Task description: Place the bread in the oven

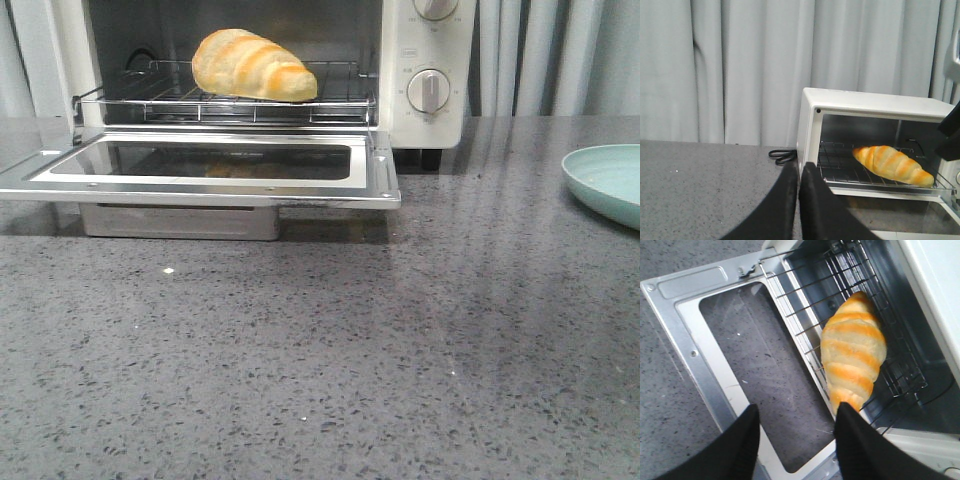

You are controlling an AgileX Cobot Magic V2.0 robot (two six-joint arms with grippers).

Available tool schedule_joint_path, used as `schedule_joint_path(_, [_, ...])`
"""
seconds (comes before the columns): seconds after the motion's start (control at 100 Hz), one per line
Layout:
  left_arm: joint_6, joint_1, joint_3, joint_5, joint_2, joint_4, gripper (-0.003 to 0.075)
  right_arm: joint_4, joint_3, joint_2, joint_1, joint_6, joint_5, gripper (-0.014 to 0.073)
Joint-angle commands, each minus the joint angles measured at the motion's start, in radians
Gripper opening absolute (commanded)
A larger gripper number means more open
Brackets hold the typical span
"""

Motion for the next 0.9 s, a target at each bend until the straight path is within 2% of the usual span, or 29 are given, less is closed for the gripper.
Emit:
schedule_joint_path(0.0, [0.002,0.003,0.048,-0.148,-0.026,-0.016,-0.0022,0.017,-0.033,-0.082,0.002,0.013,0.065,0.0197])
schedule_joint_path(0.18, [0.002,0.003,0.195,-0.245,-0.026,-0.016,-0.0022,0.065,-0.033,-0.117,0.002,0.020,0.065,0.0006])
schedule_joint_path(0.28, [0.002,0.003,0.257,-0.281,-0.026,-0.016,-0.0022,0.077,-0.033,-0.130,0.002,0.020,0.065,-0.0069])
schedule_joint_path(0.63, [0.002,0.003,0.321,-0.281,-0.026,-0.016,-0.0022,0.077,0.092,-0.212,0.002,0.036,0.065,-0.0068])
schedule_joint_path(0.89, [0.002,0.003,0.321,-0.281,-0.026,-0.016,-0.0021,-0.021,0.172,-0.283,0.000,0.073,0.065,-0.0068])
